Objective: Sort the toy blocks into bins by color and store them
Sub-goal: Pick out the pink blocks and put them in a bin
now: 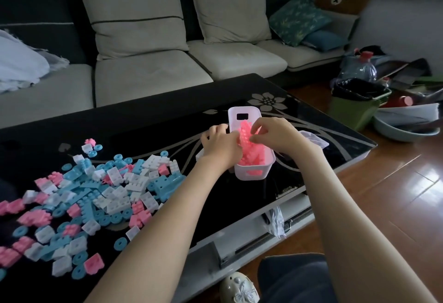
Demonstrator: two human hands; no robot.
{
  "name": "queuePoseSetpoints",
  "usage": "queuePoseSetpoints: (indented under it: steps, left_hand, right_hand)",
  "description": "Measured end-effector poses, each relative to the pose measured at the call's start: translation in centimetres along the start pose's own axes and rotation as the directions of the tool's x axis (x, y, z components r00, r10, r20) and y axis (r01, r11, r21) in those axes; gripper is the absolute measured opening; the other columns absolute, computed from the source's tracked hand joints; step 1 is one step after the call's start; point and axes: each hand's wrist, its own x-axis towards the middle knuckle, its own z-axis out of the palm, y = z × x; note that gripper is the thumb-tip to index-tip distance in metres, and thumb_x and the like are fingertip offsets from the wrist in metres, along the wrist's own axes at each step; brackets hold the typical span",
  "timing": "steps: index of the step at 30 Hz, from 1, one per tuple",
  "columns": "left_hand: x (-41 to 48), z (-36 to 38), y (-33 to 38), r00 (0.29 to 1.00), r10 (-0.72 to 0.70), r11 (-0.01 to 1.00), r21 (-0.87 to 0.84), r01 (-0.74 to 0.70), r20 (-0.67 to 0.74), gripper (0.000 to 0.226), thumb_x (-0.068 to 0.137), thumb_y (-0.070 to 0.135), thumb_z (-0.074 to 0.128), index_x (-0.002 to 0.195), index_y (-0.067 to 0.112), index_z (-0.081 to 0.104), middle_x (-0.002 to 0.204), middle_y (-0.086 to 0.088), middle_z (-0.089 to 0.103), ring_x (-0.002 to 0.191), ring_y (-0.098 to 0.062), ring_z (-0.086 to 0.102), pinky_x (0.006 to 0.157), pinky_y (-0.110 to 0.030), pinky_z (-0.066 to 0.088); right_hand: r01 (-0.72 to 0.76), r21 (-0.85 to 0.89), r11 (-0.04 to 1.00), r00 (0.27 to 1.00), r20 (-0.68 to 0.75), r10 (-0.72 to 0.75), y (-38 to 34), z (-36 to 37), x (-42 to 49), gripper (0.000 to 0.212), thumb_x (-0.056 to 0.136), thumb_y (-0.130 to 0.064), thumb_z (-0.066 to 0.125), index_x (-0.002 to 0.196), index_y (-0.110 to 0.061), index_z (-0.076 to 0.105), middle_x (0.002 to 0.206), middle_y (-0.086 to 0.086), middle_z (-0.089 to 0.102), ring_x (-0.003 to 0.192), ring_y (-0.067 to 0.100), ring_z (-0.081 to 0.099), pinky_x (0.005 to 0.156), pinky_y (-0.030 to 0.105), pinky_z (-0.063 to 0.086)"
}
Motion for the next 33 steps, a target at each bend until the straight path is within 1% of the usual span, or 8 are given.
queuePoseSetpoints:
  steps: [2, 5, 9, 15, 20, 24, 26, 33]
  left_hand:
    - [0.1, -0.2, 0.1, 0.993, -0.064, 0.998, 0.007, 0.064, 0.095, 0.034, 0.089, 0.022, 0.043, 0.118, 0.032, 0.056, 0.148, -0.006, 0.025, 0.137, -0.030, 0.013, 0.110, -0.049, 0.007]
    - [0.1, -0.4, 0.3, 0.982, -0.075, 0.997, -0.016, 0.079, 0.171, 0.049, 0.091, 0.024, 0.041, 0.138, 0.037, 0.039, 0.156, -0.007, 0.011, 0.142, -0.031, 0.006, 0.112, -0.050, 0.005]
    - [-0.3, -0.9, 0.0, 0.989, -0.030, 0.999, -0.037, 0.036, 0.145, 0.056, 0.095, 0.025, 0.037, 0.148, 0.030, 0.020, 0.158, -0.008, 0.005, 0.143, -0.030, 0.007, 0.112, -0.048, 0.012]
    - [-2.2, -3.3, -2.9, 0.997, -0.018, 0.997, -0.080, 0.011, -0.078, 0.040, 0.096, 0.014, 0.039, 0.136, 0.018, 0.044, 0.144, -0.005, 0.036, 0.127, -0.028, 0.033, 0.101, -0.038, 0.031]
    - [-5.8, -6.7, -8.3, 0.993, -0.090, 0.991, -0.109, 0.082, -0.079, 0.044, 0.091, 0.002, 0.039, 0.130, 0.020, 0.050, 0.133, -0.009, 0.046, 0.117, -0.029, 0.047, 0.096, -0.043, 0.043]
    - [-9.7, -8.7, -13.0, 0.981, -0.186, 0.969, -0.173, 0.176, -0.045, 0.048, 0.089, -0.006, 0.036, 0.122, 0.021, 0.057, 0.125, -0.001, 0.056, 0.111, -0.017, 0.054, 0.081, -0.026, 0.046]
    - [-11.7, -9.4, -14.7, 0.976, -0.217, 0.951, -0.232, 0.205, -0.029, 0.047, 0.090, -0.006, 0.032, 0.115, 0.022, 0.060, 0.114, 0.002, 0.061, 0.097, -0.014, 0.058, 0.064, -0.024, 0.046]
    - [-18.3, -10.9, -18.1, 0.971, -0.237, 0.917, -0.329, 0.226, 0.006, 0.032, 0.088, 0.007, 0.044, 0.098, 0.032, 0.061, 0.097, 0.012, 0.065, 0.086, 0.001, 0.059, 0.070, -0.016, 0.048]
  right_hand:
    - [0.026, 0.012, 1.000, 0.991, 0.131, -0.027, 0.0, -0.1, -0.2, 0.016, 0.083, -0.026, 0.064, 0.097, -0.033, 0.063, 0.092, -0.011, 0.065, 0.096, 0.014, 0.059, 0.091, 0.035, 0.046]
    - [0.015, 0.012, 1.000, 0.974, 0.228, -0.018, -0.4, 0.8, -0.4, 0.034, 0.087, -0.021, 0.059, 0.119, -0.032, 0.058, 0.114, 0.001, 0.064, 0.104, 0.021, 0.060, 0.095, 0.039, 0.046]
    - [0.032, -0.122, 0.992, 0.999, -0.029, -0.036, -1.1, 1.2, 0.2, 0.033, 0.091, -0.023, 0.047, 0.123, -0.029, 0.053, 0.109, -0.002, 0.068, 0.107, 0.019, 0.057, 0.095, 0.029, 0.026]
    - [0.163, -0.079, 0.983, 0.977, -0.122, -0.172, -3.6, 1.8, 0.4, 0.023, 0.092, -0.021, 0.048, 0.111, -0.025, 0.060, 0.098, -0.004, 0.069, 0.098, 0.018, 0.058, 0.088, 0.029, 0.028]
    - [0.334, -0.046, 0.942, 0.942, -0.006, -0.334, -7.9, 3.7, -0.6, 0.027, 0.089, -0.016, 0.050, 0.114, -0.019, 0.061, 0.100, 0.001, 0.066, 0.098, 0.021, 0.058, 0.082, 0.028, 0.040]
    - [0.442, 0.000, 0.897, 0.877, 0.210, -0.432, -11.9, 5.7, -2.3, 0.028, 0.088, -0.018, 0.056, 0.115, -0.020, 0.061, 0.105, -0.002, 0.067, 0.103, 0.017, 0.058, 0.090, 0.028, 0.042]
    - [0.495, -0.003, 0.869, 0.827, 0.308, -0.470, -13.4, 7.0, -3.4, 0.028, 0.089, -0.020, 0.055, 0.116, -0.022, 0.060, 0.106, -0.004, 0.066, 0.103, 0.015, 0.056, 0.089, 0.026, 0.039]
    - [0.673, -0.054, 0.737, 0.658, 0.498, -0.565, -17.0, 11.8, -5.8, 0.032, 0.091, -0.020, 0.052, 0.123, -0.027, 0.054, 0.115, -0.009, 0.057, 0.113, 0.011, 0.045, 0.104, 0.036, 0.018]
